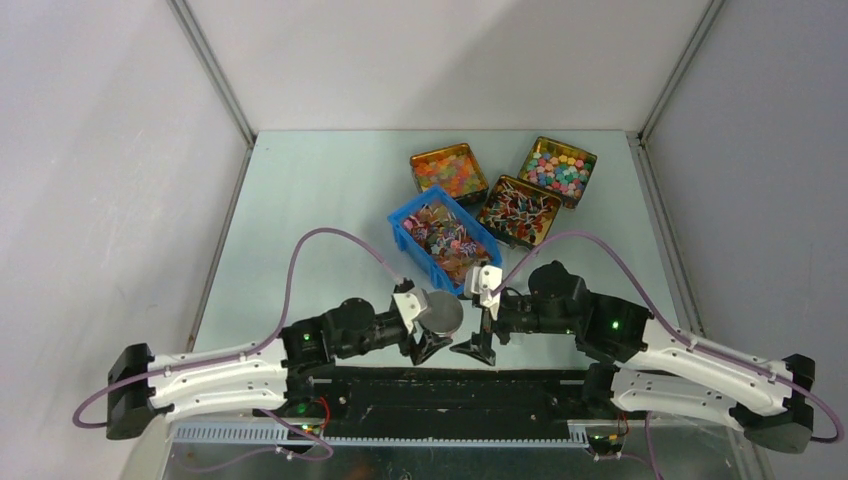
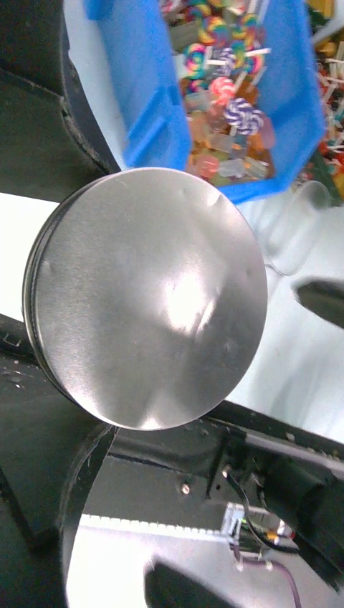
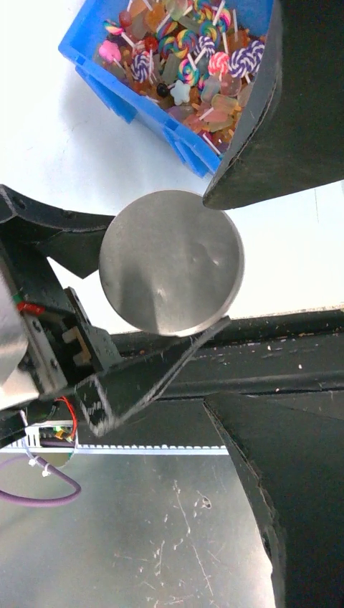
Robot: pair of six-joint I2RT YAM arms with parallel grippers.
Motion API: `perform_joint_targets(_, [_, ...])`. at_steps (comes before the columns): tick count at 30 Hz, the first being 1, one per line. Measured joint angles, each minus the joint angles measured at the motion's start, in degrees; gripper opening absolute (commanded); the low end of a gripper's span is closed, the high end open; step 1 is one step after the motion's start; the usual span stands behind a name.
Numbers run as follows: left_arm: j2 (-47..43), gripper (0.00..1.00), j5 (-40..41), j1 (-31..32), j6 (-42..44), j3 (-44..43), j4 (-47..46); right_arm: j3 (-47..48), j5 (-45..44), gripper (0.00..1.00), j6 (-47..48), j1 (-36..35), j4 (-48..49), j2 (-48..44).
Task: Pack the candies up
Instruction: Screw the bottle lid onto the packing bottle, then place the packing bottle at the center of the board.
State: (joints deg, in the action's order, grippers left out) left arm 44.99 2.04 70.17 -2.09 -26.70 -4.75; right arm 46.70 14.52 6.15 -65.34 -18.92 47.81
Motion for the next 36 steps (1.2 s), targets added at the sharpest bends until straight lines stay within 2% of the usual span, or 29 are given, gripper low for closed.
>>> perform_joint_targets(7, [-1.77,0.37,2.4,-1.68,-4.02,7.21,-3.78,-1.92,0.74,1.0,-1.38,1.51,-0.59,-3.1])
perform_joint_targets(16, [-10.16,0.37,7.74,-3.17,-7.63,14.16,-6.25,-5.2,1.03,1.0,-3.1,4.57,-2.03,-7.67])
perform_joint_targets(29, [-26.34,0.36,16.87,-6.64,-10.08,19.34,-1.38,-9.51,2.45,1.0,-8.0,10.95,-3.72,-12.85])
perform_joint_targets(36, [-24.15,0.36,17.25,-8.41,-9.92,19.41,1.92,-9.51,3.52,1.0,-9.68,13.31,-3.76,-12.79])
